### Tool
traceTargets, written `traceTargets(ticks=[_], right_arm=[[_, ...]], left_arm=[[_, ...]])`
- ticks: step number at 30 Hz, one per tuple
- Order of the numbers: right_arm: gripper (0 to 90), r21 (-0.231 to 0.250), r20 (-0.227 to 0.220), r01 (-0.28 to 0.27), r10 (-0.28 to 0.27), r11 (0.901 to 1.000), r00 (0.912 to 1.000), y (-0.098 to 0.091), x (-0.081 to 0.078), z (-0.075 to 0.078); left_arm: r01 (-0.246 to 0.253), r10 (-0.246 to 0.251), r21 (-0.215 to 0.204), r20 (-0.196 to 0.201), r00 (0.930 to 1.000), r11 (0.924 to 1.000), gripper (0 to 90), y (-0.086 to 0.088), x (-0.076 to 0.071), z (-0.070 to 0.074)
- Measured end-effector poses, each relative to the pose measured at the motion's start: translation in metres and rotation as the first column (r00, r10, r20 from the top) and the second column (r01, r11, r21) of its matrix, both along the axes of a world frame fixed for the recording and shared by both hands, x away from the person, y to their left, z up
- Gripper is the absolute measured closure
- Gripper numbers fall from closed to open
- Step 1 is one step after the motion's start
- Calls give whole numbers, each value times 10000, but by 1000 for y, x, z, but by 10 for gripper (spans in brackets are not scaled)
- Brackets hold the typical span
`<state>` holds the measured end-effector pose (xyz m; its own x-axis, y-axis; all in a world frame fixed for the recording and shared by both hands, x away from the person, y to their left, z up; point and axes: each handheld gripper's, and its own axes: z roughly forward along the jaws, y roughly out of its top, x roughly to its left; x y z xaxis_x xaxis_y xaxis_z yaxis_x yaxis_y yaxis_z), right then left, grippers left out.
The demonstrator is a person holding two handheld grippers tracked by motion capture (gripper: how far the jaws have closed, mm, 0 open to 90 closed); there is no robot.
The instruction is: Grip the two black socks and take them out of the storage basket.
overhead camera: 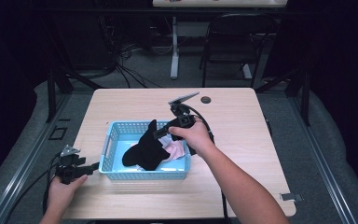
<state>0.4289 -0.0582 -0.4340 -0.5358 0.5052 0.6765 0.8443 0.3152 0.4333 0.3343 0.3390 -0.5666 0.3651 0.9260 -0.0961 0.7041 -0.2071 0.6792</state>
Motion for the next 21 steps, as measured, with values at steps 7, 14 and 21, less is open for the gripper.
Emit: traceTargets(ticks=[7, 14, 21], right_arm=[[874, 626, 498, 206, -238, 9978, 9985, -29, -10, 25], [873, 1112, 739, 473, -557, 9927, 9957, -56, -20, 39], [871, 1498, 837, 832, -964, 9852, 9918, -84, -29, 47]], left_arm=[[-19, 19, 6, -17, 10000, 10000, 314, 0, 0, 0], [-22, 22, 21, -19, 10000, 10000, 314, 0, 0, 0], [-21, 21, 32, 4, 10000, 10000, 314, 0, 0, 0]])
